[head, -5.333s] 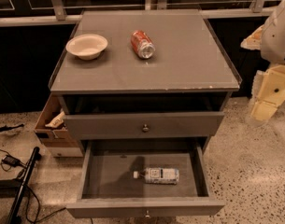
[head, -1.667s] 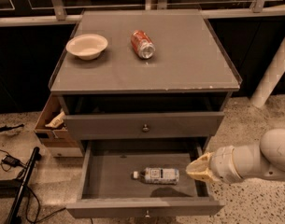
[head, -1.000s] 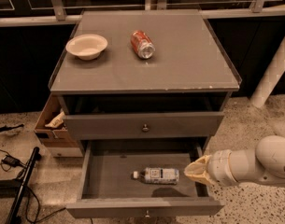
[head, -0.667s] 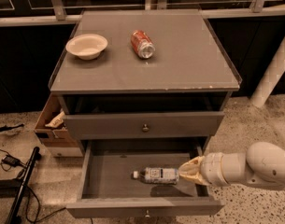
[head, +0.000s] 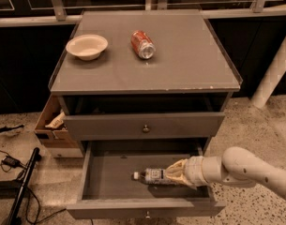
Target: Pick blue plastic bottle from middle drawer and place on counter
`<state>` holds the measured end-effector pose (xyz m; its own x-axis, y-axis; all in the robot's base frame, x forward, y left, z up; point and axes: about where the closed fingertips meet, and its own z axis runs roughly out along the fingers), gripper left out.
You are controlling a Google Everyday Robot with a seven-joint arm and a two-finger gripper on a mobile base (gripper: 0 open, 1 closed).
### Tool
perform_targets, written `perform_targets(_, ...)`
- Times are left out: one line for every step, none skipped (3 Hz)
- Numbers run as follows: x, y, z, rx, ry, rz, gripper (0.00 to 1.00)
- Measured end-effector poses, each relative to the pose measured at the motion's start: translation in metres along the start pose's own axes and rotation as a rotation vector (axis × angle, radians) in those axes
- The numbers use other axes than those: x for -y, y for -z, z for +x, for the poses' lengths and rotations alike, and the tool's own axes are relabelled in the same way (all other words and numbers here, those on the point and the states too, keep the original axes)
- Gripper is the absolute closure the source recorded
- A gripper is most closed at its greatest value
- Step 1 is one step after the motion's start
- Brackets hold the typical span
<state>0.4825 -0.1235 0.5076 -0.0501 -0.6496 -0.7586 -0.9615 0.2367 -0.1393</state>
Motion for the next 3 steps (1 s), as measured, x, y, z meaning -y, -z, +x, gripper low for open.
perform_targets(0.000,0.000,0.000,0.000,0.000,0.000,0.80)
perform_targets(0.000,0.000,0.014,-0.018,0.011,0.022,1.00)
perform_targets(0.002,-0.007,0.025,-0.025,0.024,0.035,0.85)
